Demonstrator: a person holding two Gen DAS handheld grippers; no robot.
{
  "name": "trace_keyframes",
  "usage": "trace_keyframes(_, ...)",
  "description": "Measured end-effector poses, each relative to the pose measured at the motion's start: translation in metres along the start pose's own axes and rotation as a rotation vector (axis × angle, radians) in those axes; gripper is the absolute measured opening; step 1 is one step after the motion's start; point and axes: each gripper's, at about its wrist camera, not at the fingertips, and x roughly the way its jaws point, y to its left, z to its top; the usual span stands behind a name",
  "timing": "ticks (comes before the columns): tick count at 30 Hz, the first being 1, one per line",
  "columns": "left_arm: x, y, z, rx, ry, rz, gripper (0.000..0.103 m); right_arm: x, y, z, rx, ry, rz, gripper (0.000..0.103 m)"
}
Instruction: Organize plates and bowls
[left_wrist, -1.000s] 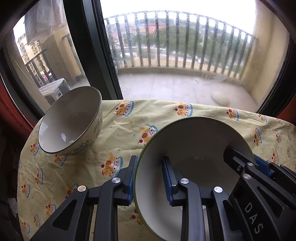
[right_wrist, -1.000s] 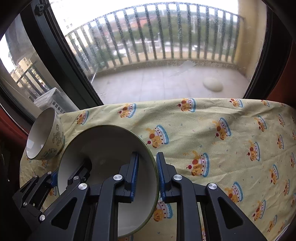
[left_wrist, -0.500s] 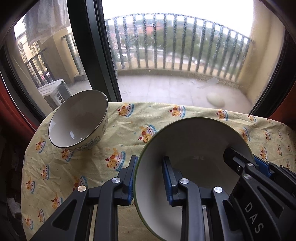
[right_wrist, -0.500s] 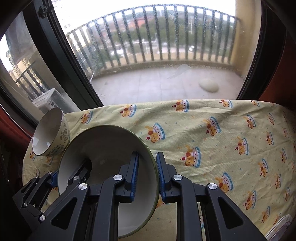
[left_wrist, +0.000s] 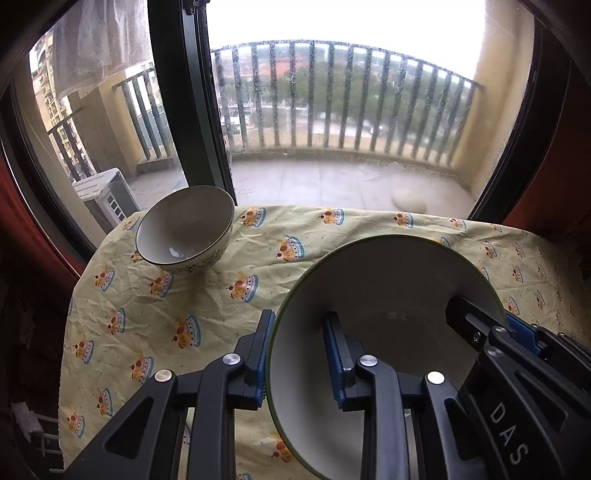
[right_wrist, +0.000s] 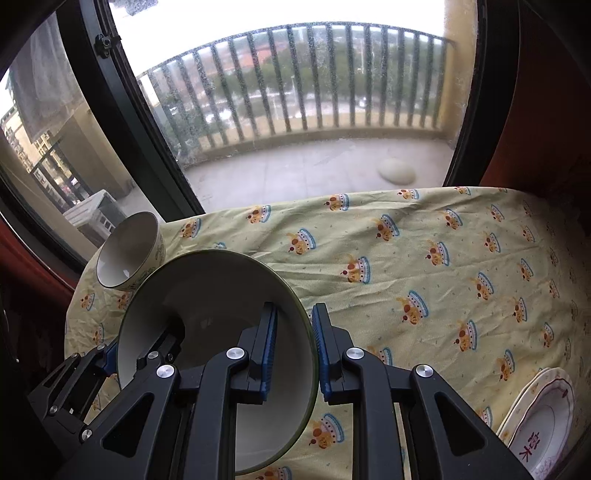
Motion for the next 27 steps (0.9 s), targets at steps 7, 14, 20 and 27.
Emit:
trace_keyframes(7, -0.036, -0.009, -0.024, 0.071, -0.024, -0.069, 0.025, -0.047, -0.010, -0.032, 0.065, -0.037, -0.061, 0.023)
trace_keyframes(14, -0.070, -0.027, -0.050, 0.125, -0.030, -0.128, 0.025, -0.090, -0.029, -0.065, 0.124, -0.058, -0.113, 0.023)
trace_keyframes(20, -0.086, -0.043, -0.074, 0.144, -0.018, -0.142, 0.025, -0.114, -0.050, -0.090, 0.139, -0.052, -0.124, 0.023)
trace_keyframes(27, -0.097, -0.069, -0.100, 0.141, 0.011, -0.128, 0.025, -0.127, -0.079, -0.115, 0.138, -0.022, -0.106, 0.023)
